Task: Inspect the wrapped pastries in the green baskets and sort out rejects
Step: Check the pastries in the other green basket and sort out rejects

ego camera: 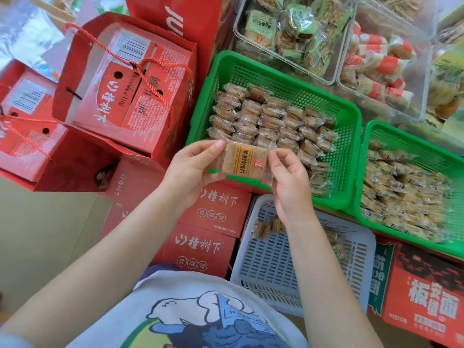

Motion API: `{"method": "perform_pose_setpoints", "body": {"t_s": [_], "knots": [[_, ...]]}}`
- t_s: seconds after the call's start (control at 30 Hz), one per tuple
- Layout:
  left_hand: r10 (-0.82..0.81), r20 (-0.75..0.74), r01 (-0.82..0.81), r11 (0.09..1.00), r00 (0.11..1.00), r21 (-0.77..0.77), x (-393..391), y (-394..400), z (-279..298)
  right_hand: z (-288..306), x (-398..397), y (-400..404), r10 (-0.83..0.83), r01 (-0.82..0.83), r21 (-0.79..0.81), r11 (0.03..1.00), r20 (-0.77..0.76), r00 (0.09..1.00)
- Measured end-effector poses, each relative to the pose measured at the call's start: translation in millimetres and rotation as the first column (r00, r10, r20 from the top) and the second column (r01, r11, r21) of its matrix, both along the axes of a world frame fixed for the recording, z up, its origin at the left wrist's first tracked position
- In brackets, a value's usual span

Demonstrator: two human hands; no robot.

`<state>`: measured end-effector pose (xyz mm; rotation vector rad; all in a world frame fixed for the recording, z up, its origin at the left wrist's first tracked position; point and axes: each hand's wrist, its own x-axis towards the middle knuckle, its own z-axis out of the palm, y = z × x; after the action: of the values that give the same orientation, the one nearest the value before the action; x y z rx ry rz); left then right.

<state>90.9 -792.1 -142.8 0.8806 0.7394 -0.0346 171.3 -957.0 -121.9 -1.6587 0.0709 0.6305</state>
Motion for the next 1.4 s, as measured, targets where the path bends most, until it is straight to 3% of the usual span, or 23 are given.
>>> {"method": "perform_pose_setpoints", "body": {"t_s": [0.07, 0.17, 0.27, 0.33, 0.5, 0.73, 0.87, 0.97, 1.07, 1.13, 1.23, 1.3, 1.37, 1.4], "knots": [[0.063, -0.039, -0.063, 0.998, 0.997, 0.008, -2, -5, -3, -2, -2, -1, 0.001, 0.015, -0.116, 0.993, 0.135, 0.991], [0.103, -0.059, -0.093, 0.985, 0.993, 0.144, -4, -7, -6, -4, -5, -5, 0.004, 0.103, -0.275, 0.956, 0.36, 0.933], [0.029, -0.023, -0.023, 0.973, 0.999, 0.23, -3, -7, -1, -5, -7, -10, 0.011, 0.151, -0.337, 0.929, 0.435, 0.9], [-0.051, 0.04, 0.042, 0.975, 0.998, 0.217, -2, -8, 6, -4, -7, -10, 0.001, 0.146, -0.345, 0.927, 0.394, 0.919], [-0.188, 0.196, 0.183, 0.982, 0.962, 0.046, -2, -12, 15, 9, -2, -8, -0.207, 0.225, -0.198, 0.954, 0.107, 0.973], [-0.138, 0.133, 0.135, 0.99, 0.982, 0.028, -3, -19, 14, 16, 3, -9, -0.237, 0.241, 0.034, 0.97, -0.094, 0.967], [-0.089, 0.049, 0.086, 0.995, 0.995, 0.052, 0, -29, 11, 10, 5, -7, -0.286, 0.291, 0.053, 0.955, -0.09, 0.954], [-0.122, 0.081, 0.123, 0.992, 0.989, -0.015, 1, -32, 11, 6, 11, -8, -0.334, 0.334, 0.006, 0.943, 0.002, 0.943], [-0.148, 0.125, 0.153, 0.988, 0.981, -0.025, 1, -31, 9, 4, 18, -10, -0.311, 0.312, -0.014, 0.95, 0.05, 0.949], [-0.148, 0.133, 0.151, 0.988, 0.98, -0.016, 2, -29, 5, 8, 21, -12, -0.231, 0.231, 0.034, 0.972, -0.003, 0.973], [-0.178, 0.101, 0.168, 0.98, 0.979, 0.104, 4, -22, -6, 8, 23, -17, -0.016, 0.016, -0.001, 1.0, -0.069, 0.998], [-0.194, 0.009, 0.185, 0.949, 0.981, 0.255, 7, -18, -14, 3, 26, -17, 0.03, -0.035, -0.092, 0.995, -0.053, 0.998], [-0.18, -0.137, 0.225, 0.835, 0.974, 0.503, 8, -11, -26, -3, 31, -17, 0.005, -0.009, -0.129, 0.992, -0.03, 1.0], [-0.173, -0.177, 0.247, 0.702, 0.969, 0.668, 8, -5, -33, -7, 35, -17, -0.01, 0.009, -0.148, 0.989, -0.001, 1.0]]}}
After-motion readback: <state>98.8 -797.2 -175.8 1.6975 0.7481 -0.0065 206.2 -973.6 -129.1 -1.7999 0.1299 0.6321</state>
